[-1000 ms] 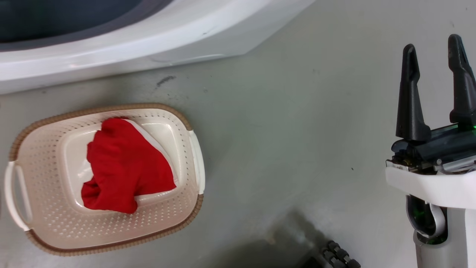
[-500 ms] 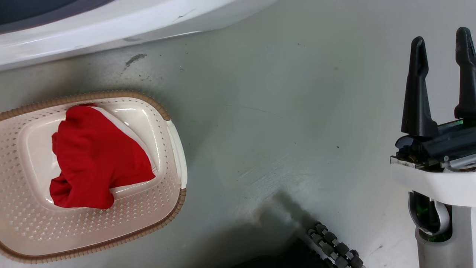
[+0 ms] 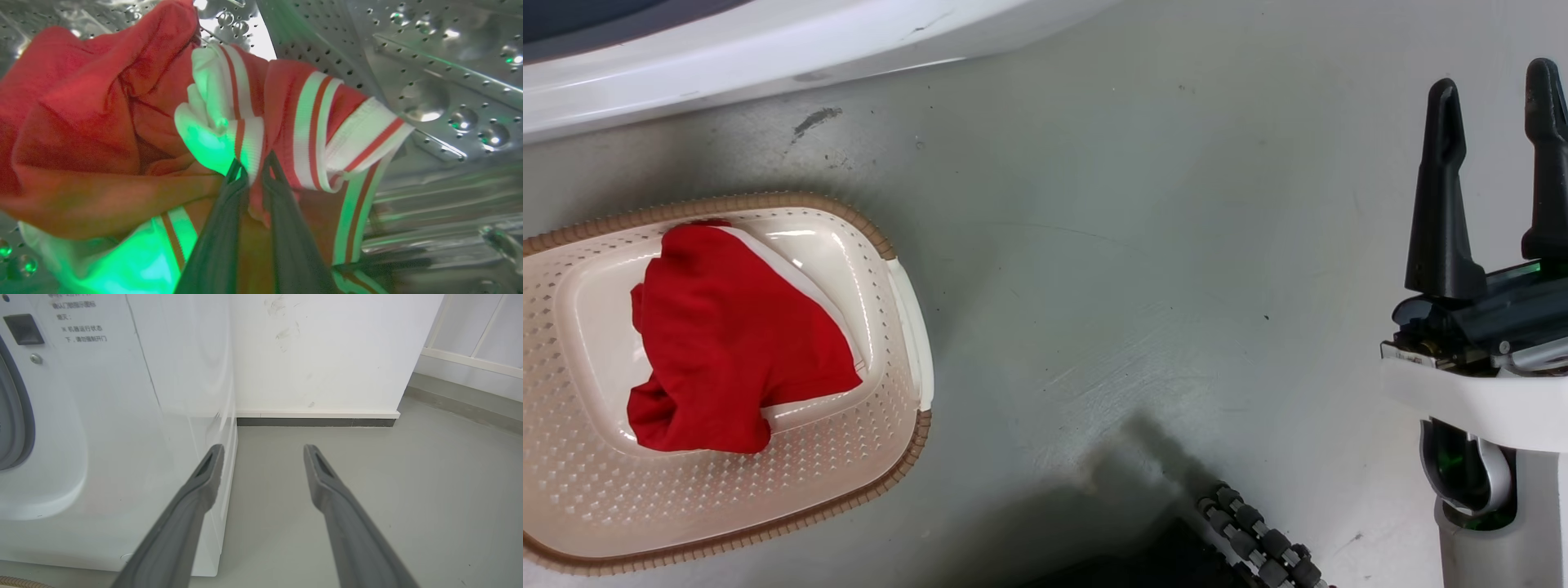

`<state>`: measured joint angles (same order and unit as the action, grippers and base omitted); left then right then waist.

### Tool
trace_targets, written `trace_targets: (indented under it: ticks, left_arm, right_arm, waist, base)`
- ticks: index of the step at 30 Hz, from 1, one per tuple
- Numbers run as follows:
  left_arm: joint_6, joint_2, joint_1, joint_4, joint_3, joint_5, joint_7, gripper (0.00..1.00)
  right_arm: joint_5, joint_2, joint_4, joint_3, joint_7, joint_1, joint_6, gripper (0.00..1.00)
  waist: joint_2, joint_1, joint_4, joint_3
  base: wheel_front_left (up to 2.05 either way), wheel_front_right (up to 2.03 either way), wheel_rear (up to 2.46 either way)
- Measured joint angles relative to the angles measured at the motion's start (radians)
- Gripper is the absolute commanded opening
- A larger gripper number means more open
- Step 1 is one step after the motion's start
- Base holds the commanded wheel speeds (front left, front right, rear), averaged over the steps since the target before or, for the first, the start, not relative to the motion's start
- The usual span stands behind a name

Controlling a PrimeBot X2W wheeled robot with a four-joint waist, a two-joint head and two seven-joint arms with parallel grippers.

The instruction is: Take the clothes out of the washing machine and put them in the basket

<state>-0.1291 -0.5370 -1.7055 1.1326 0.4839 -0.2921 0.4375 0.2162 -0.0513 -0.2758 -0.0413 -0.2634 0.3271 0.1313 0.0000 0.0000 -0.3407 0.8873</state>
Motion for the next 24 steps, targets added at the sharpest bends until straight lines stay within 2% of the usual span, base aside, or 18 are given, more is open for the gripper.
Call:
trace_targets:
  ticks: [6,10,15,24]
  left_arm:
    - [0.000,0.002,0.027,-0.001,0.020,-0.023,-0.097,0.00]
    - [0.000,0.023,0.061,-0.002,0.014,-0.048,-0.195,0.00]
    - [0.000,0.074,0.140,0.012,0.018,-0.070,-0.305,0.00]
    - [0.000,0.180,0.325,0.000,0.084,-0.121,-0.474,0.00]
  right_arm:
    - [-0.010,0.000,0.009,0.006,0.000,0.000,0.000,1.00]
    - [-0.017,0.000,0.018,0.011,0.000,0.000,0.000,1.00]
    - [-0.043,0.000,0.032,0.009,0.000,-0.009,0.000,1.00]
    - [-0.097,0.001,0.059,0.012,0.000,-0.064,0.000,1.00]
  waist:
    - [0.0000,0.0001,0.012,-0.021]
    - [0.0000,0.0000,0.028,-0.055]
    - [0.0000,0.0001,0.059,-0.116]
    - [0.0000,0.0000,0.136,-0.260]
  base:
    - [0.00,0.00,0.00]
    - [0.00,0.00,0.00]
    - [0.00,0.00,0.00]
    - [0.00,0.00,0.00]
